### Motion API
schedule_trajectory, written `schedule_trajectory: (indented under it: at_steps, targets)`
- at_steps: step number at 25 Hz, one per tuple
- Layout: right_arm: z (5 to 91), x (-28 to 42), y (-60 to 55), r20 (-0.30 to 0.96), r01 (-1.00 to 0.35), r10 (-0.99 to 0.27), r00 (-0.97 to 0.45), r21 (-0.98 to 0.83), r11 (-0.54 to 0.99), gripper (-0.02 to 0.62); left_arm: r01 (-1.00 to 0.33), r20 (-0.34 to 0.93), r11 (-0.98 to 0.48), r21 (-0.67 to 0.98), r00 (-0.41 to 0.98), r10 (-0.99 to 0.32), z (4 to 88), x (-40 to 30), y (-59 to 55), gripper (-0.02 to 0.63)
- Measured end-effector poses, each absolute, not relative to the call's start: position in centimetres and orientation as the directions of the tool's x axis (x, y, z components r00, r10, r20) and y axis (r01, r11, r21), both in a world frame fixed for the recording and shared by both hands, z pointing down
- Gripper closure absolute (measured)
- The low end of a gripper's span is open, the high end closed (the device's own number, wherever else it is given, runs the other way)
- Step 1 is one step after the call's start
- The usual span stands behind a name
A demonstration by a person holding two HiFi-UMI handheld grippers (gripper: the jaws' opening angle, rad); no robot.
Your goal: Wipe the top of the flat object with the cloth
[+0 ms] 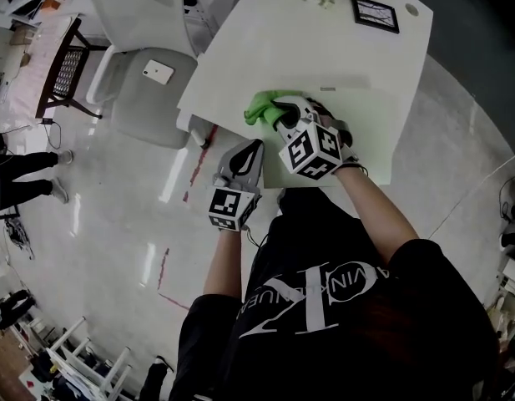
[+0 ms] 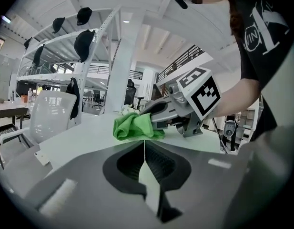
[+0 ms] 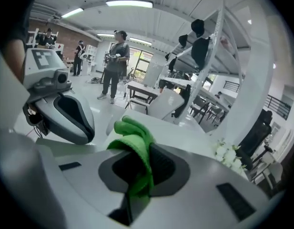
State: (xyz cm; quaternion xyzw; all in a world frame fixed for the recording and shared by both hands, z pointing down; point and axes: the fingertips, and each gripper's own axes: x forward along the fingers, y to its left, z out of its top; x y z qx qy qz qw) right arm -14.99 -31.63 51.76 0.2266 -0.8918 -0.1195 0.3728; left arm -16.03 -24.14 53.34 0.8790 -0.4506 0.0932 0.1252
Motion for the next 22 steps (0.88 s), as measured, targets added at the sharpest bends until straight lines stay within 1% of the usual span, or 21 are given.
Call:
schedule_trajectory:
  at_steps: [3,10,17,22]
  targets:
    - [51.5,-14.6,-32.2,0.605,-0.338,-0.512,-0.610,0.385,0.859,0.565,-0.818,0.298,-0.554,0.151,0.572,-0.764,54.1,-15.8,-24.2,0.595]
    - [51.7,-12.4,-32.3,0.612,-0.365,-0.543,-0.575,0.402,0.840,0.565,-0.827,0.300,-0.531,0.184,0.562,-0.771,54.3,-15.9,-24.1,0.595]
    - [51.7,-8.2,-32.9,0.616,-0.453,-0.607,-0.502,0.410,0.792,0.565,-0.826,0.303,-0.527,0.199,0.563,-0.769,54.3,-16.0,-23.9,0.595]
    - [51.8,-4.8,-33.2,0.621,-0.502,-0.646,-0.444,0.425,0.753,0.565,-0.838,0.319,-0.489,0.242,0.545,-0.775,54.7,-16.7,-23.6,0.595]
